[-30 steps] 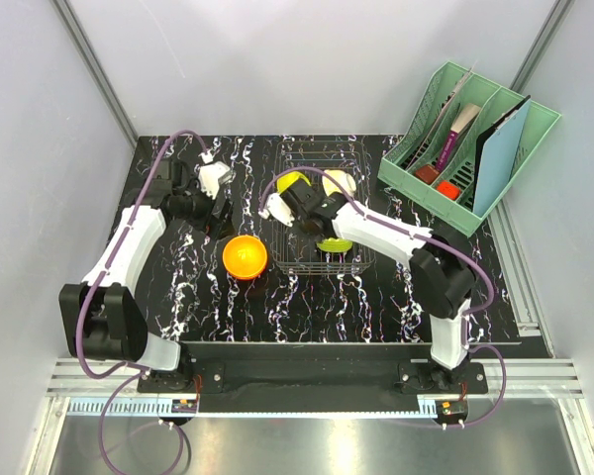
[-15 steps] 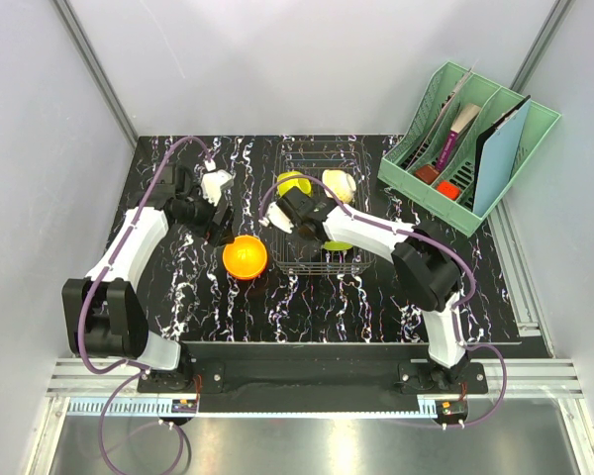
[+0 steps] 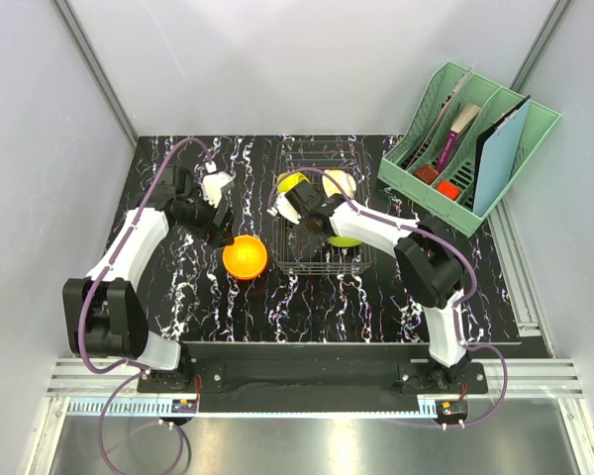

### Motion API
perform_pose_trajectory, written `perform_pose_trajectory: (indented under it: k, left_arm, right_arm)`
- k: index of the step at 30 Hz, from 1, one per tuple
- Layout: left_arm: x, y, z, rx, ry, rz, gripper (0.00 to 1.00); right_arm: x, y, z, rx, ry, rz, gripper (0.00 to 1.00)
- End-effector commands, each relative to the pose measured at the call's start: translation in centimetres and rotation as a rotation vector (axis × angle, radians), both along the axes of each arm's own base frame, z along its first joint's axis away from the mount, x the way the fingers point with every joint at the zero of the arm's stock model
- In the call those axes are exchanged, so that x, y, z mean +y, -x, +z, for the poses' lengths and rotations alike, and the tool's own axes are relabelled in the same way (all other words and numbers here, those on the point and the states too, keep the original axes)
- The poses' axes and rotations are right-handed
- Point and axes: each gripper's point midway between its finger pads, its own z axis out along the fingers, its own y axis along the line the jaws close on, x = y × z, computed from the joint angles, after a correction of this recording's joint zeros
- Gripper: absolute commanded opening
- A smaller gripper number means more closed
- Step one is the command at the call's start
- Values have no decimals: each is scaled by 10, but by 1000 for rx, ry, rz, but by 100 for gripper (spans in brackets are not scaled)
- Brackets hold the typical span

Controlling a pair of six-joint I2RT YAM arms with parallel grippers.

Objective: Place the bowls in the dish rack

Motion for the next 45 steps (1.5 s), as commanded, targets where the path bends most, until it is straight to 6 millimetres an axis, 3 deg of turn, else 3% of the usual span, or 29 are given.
perform_pose_trajectory:
  k: [1, 15, 18, 22, 26, 29, 33, 45]
  left_arm:
    - [0, -7, 7, -33, 4, -2, 99]
    - [-2, -1, 3, -22, 13, -22, 99]
    - [-3, 1, 2, -13, 18, -23, 99]
    - [-3, 1, 1, -13, 22, -29, 99]
    - [-5, 1, 1, -10, 30, -33, 99]
    - [-6, 2, 2, -10, 34, -42, 99]
    - [-9, 3, -2, 0, 27, -59, 99]
    - [-16, 3, -34, 77, -50, -90, 93]
  right_arm:
    - [-8, -10, 7, -39, 0, -26, 0]
    - [-13, -22, 8, -66, 8, -50, 0]
    - [-4, -21, 22, -66, -49, -45, 0]
    - [11, -6, 47, -5, -156, -16, 0]
    - [13, 24, 52, 121, -184, 65, 0]
    - [2, 42, 44, 189, -138, 110, 0]
    - [-14, 49, 34, 196, -67, 125, 0]
    - [-44, 42, 32, 198, 3, 100, 0]
